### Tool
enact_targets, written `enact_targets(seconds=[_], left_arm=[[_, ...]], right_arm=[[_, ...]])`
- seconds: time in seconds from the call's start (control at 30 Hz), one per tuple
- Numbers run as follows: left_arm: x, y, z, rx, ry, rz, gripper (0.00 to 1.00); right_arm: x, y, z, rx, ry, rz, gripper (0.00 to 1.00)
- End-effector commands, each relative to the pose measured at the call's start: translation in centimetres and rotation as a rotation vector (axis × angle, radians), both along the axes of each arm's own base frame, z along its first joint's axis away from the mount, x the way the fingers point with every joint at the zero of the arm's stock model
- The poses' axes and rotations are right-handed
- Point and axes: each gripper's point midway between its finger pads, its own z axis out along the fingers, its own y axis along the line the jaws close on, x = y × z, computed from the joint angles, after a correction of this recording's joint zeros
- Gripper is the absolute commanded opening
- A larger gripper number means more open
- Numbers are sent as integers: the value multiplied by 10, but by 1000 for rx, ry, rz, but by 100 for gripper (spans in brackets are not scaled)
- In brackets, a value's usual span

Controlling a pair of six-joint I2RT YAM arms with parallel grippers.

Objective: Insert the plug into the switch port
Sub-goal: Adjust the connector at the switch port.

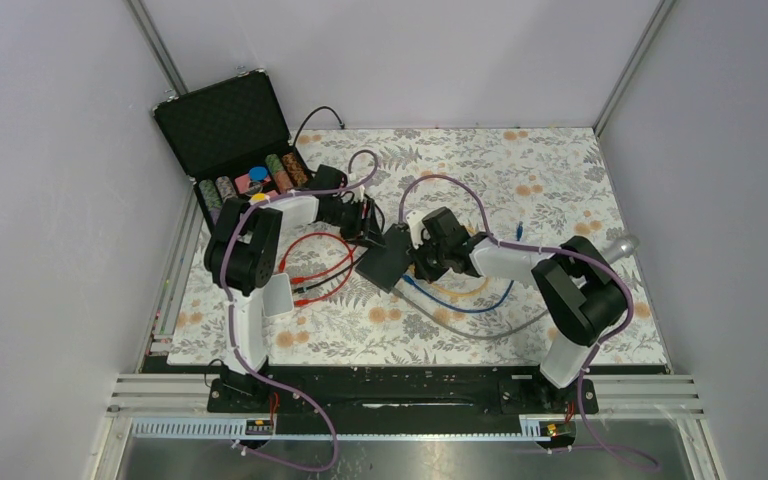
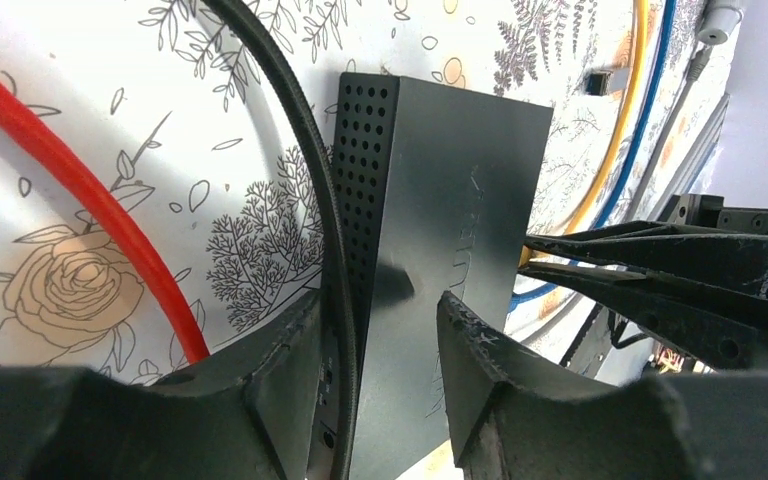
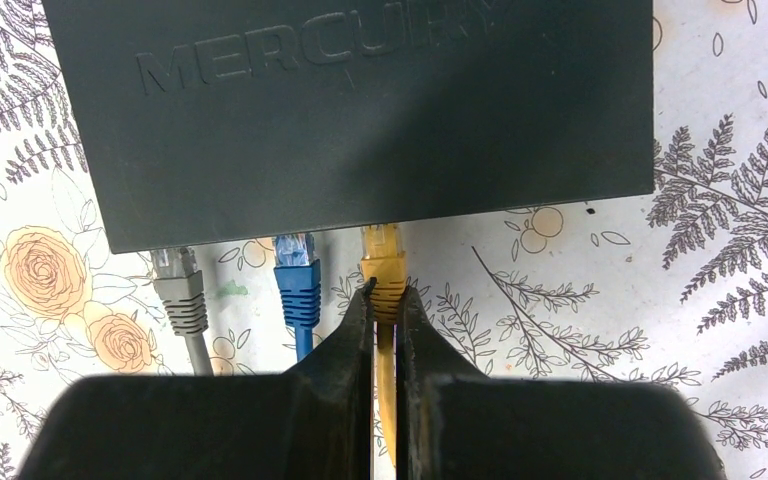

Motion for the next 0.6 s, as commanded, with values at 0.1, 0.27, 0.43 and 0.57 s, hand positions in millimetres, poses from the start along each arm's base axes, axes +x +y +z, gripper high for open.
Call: enact_targets(seconds=[0.1, 0.27, 0.43, 0.57], left_arm=[[-103, -64, 8, -131, 256, -132, 43], [-123, -78, 15, -160, 288, -143, 42], [-154, -79, 0, -127, 330, -160, 39], [-171, -74, -9, -124, 367, -133, 38]], right_arm=[[66, 69, 43, 222, -227, -24, 0], [83, 80, 52, 283, -243, -88, 0], [95, 93, 58, 311, -192, -105, 0], [103, 86, 60, 292, -197, -183, 0]])
